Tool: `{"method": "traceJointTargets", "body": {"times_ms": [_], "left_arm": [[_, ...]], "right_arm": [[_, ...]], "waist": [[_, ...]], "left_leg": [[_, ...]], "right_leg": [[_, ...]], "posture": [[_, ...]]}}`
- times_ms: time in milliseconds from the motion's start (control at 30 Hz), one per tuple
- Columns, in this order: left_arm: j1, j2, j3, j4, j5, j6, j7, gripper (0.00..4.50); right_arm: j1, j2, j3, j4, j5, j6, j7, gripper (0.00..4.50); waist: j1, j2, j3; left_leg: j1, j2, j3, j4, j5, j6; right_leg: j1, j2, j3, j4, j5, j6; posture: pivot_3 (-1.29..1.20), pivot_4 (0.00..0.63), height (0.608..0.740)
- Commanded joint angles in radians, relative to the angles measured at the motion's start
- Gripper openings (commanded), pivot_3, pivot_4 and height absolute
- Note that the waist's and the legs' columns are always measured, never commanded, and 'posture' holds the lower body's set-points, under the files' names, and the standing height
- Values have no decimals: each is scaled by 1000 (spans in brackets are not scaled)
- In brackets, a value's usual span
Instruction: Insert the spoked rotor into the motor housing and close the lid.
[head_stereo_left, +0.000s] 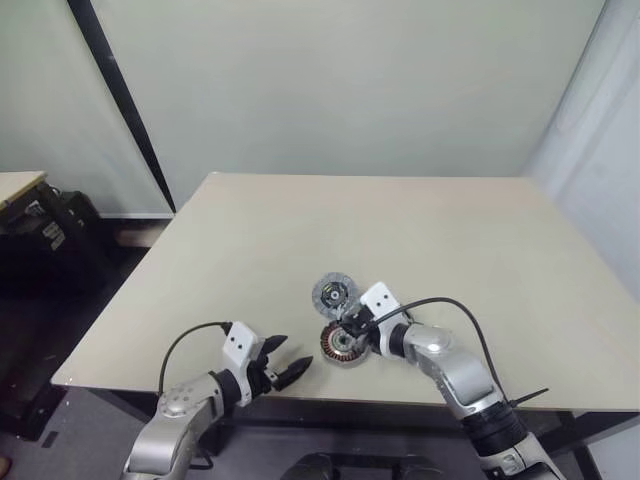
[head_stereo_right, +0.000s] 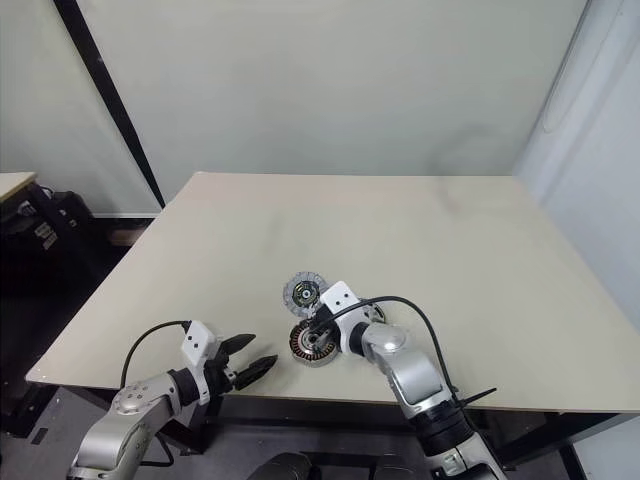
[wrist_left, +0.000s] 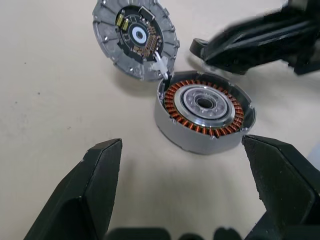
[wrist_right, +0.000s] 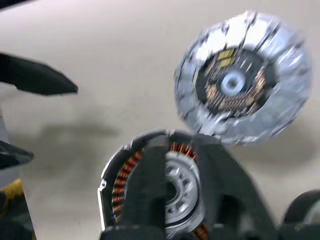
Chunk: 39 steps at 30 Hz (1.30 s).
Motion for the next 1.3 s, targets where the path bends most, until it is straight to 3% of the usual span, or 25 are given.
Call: {"method": "traceJointTargets", "body": {"times_ms": [33,233,267,767,1300], "left_arm": [[-19,-2,25,-18,-17,-16,-1,4135],[-49,-4,33,-35,-41,-12,-7,4135],[-55,-2,33,-34,-41,-12,-10,4135],[-117,14,10,29,-13,-31,-64,4135],[-113,21,2,18,-7,-25,-77,4135]], "right_arm": [[-9,-25,-66,-80,17,-20,-22,2321],[20,-60,-207,-119,68,71,-73,4391],[24,-54,-243,-120,83,100,-94,4450],[-2,180,-753,-43,431,639,-315,4450],[-99,315,-938,150,566,678,-429,4450]], "waist": [[0,0,0],[0,0,0],[0,0,0],[0,1,0],[-15,6,-1]], "left_leg": [[0,0,0,0,0,0],[0,0,0,0,0,0],[0,0,0,0,0,0],[-1,0,0,-1,0,0],[0,0,1,-2,0,0]], "right_leg": [[0,0,0,0,0,0],[0,0,0,0,0,0],[0,0,0,0,0,0],[-1,0,0,0,0,0],[-1,0,0,0,1,0]], "posture": [[0,0,740],[0,0,740],[0,0,740],[0,0,740],[0,0,740]]}}
